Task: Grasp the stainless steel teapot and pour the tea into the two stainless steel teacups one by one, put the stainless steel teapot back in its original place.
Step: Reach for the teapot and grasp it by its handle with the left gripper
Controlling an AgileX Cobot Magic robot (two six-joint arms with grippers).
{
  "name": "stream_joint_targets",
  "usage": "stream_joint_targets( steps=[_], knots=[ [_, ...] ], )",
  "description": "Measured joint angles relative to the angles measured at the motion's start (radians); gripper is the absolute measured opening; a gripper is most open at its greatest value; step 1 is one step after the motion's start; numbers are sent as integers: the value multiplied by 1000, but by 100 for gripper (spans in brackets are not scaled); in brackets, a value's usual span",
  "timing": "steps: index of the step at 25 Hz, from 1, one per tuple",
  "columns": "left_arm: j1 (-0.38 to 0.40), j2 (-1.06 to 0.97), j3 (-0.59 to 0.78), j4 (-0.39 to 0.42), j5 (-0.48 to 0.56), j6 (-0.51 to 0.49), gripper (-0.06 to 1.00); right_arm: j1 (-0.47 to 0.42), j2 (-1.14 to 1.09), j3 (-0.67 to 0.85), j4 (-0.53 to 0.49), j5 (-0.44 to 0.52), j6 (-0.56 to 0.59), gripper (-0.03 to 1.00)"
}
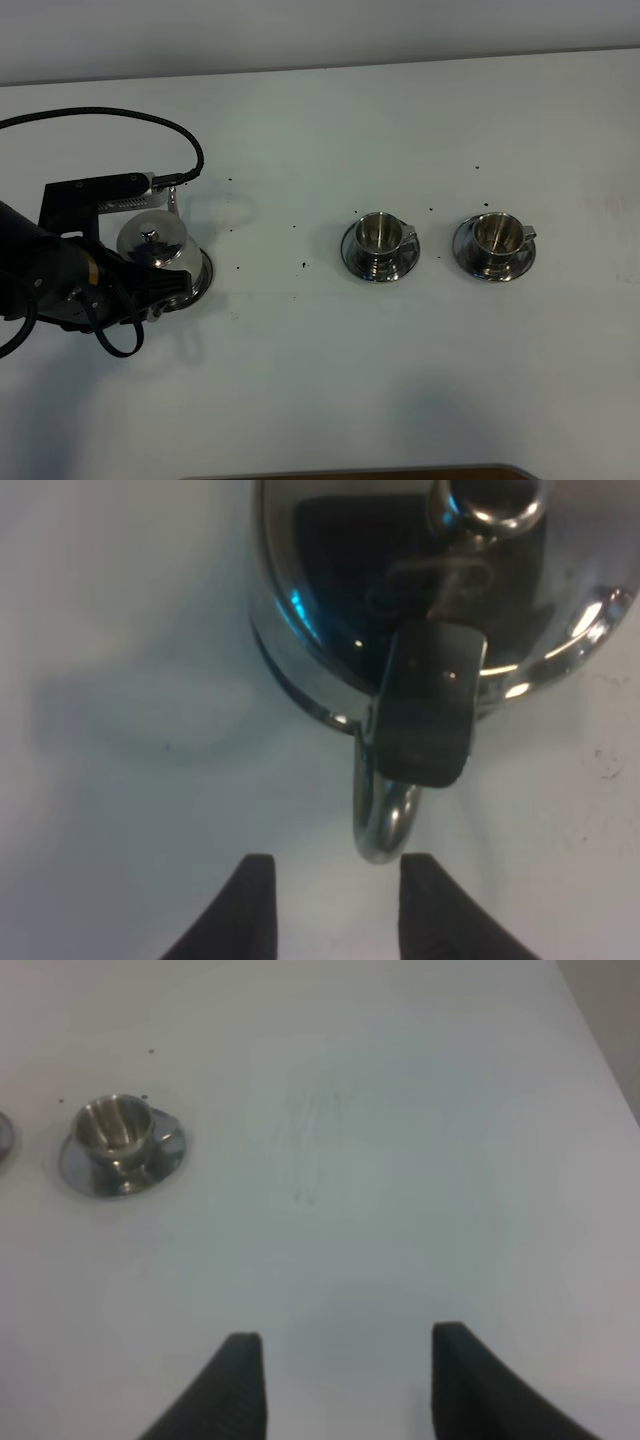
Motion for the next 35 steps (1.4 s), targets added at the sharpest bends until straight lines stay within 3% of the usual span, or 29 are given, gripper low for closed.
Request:
stream_joint_targets(
  steps=[14, 35],
  knots=[
    [0, 0, 0, 0, -2, 0, 36, 0, 0, 0, 0, 0, 0, 38],
    [0, 89, 0, 0, -139, -1, 36, 0, 0, 0, 0, 0, 0, 38]
  ],
)
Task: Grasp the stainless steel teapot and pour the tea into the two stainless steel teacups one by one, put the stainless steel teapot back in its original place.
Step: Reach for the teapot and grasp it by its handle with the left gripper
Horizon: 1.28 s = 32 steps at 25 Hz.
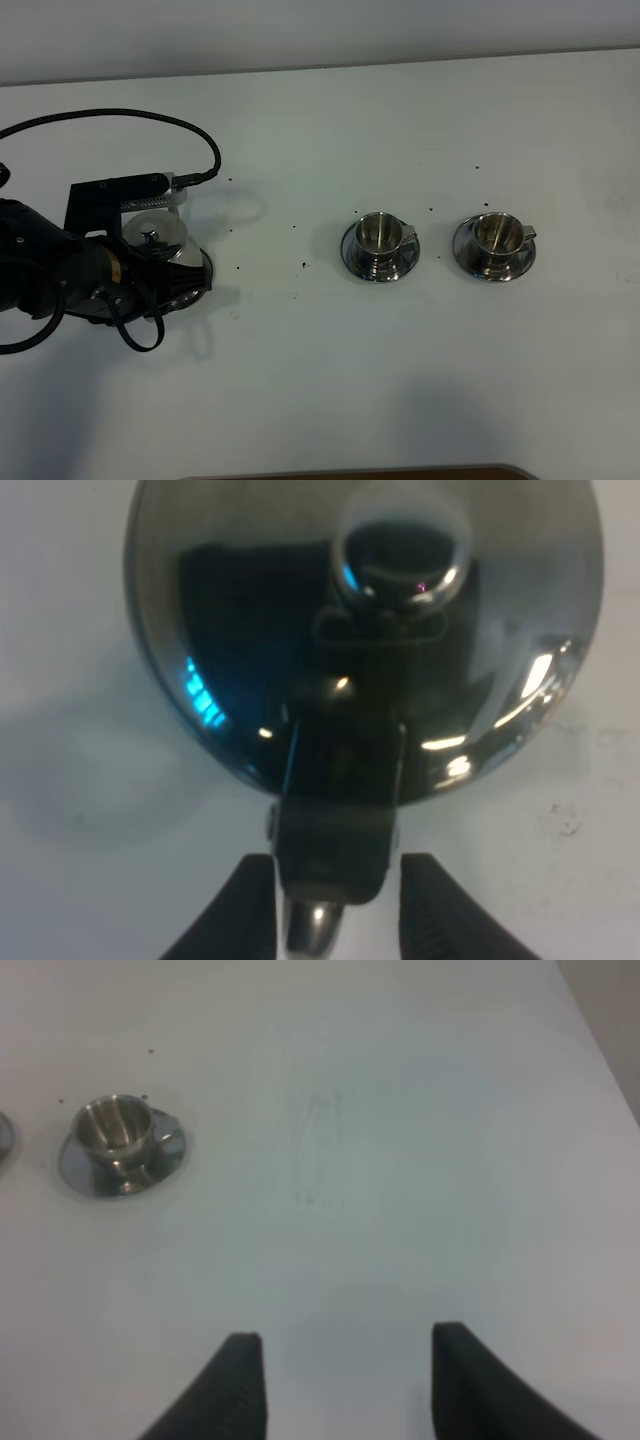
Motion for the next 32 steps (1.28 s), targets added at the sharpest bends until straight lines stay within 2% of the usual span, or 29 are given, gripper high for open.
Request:
stream_joint_targets(
  steps=[9, 14, 25, 32],
  knots=[
    [0, 0, 0, -2, -8, -19, 36, 0, 0, 0, 0, 0, 0, 38],
    [1, 0, 0, -34, -8, -21, 36, 0, 0, 0, 0, 0, 0, 38],
    [1, 0, 0, -55, 58, -22, 36, 0, 0, 0, 0, 0, 0, 38],
    [1, 0, 0, -86, 62, -25, 36, 0, 0, 0, 0, 0, 0, 38]
  ],
)
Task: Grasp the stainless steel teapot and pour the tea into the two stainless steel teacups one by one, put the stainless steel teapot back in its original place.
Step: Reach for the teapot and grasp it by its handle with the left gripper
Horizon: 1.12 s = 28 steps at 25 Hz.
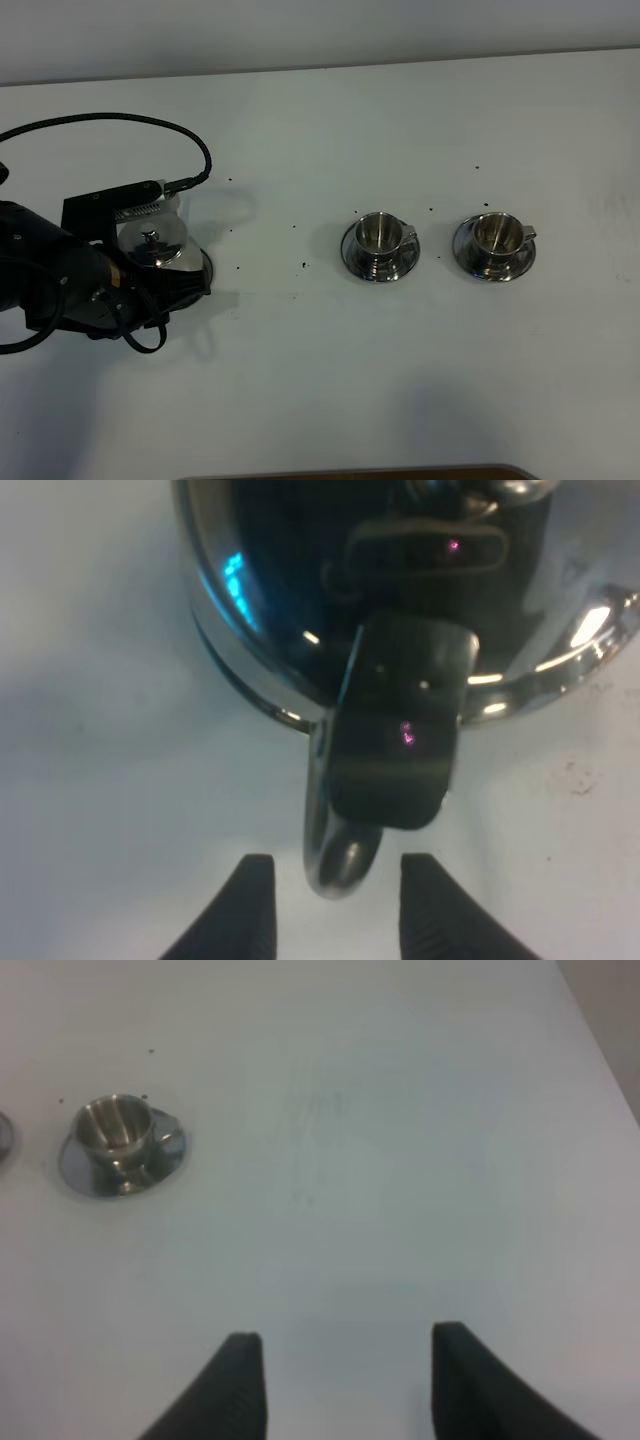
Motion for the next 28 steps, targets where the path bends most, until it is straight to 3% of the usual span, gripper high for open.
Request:
stream_joint_targets(
  steps=[9, 28],
  knots=[
    [45, 0, -39, -20, 74, 3, 36, 0, 0, 0, 0, 0, 0, 38],
    [59, 0, -40, 7, -26, 29, 36, 0, 0, 0, 0, 0, 0, 38]
  ],
)
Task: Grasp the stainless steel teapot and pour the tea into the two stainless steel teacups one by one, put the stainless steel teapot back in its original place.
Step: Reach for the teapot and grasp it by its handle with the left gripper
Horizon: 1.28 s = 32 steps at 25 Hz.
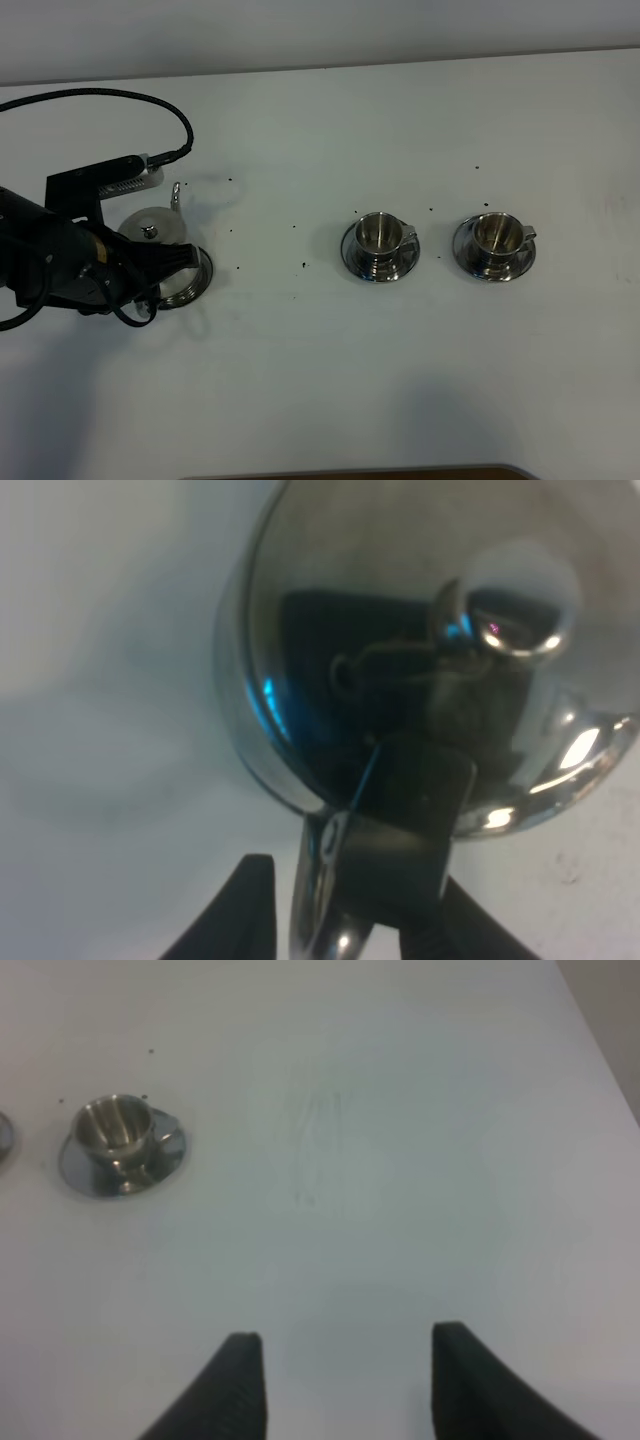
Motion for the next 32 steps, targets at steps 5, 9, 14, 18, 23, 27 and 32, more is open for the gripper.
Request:
stream_joint_targets(
  steps=[5, 9, 14, 18, 23, 27, 32],
  knots=[
    [0, 12, 0, 1, -15, -1, 36, 0, 0, 0, 0, 0, 0, 38],
    [0, 17, 0, 1, -23, 0, 36, 0, 0, 0, 0, 0, 0, 38],
    [0, 18, 0, 1, -26, 0, 32, 0, 0, 0, 0, 0, 0, 38],
    [0, 18, 0, 1, -35, 0, 23, 0, 0, 0, 0, 0, 0, 38],
    [0, 18, 0, 2, -47, 0, 18, 0, 0, 0, 0, 0, 0, 38],
    [0, 18, 0, 18, -49, 0, 17, 0, 0, 0, 0, 0, 0, 38],
    [0, 18, 0, 24, -50, 0, 17, 0, 0, 0, 0, 0, 0, 38]
  ],
)
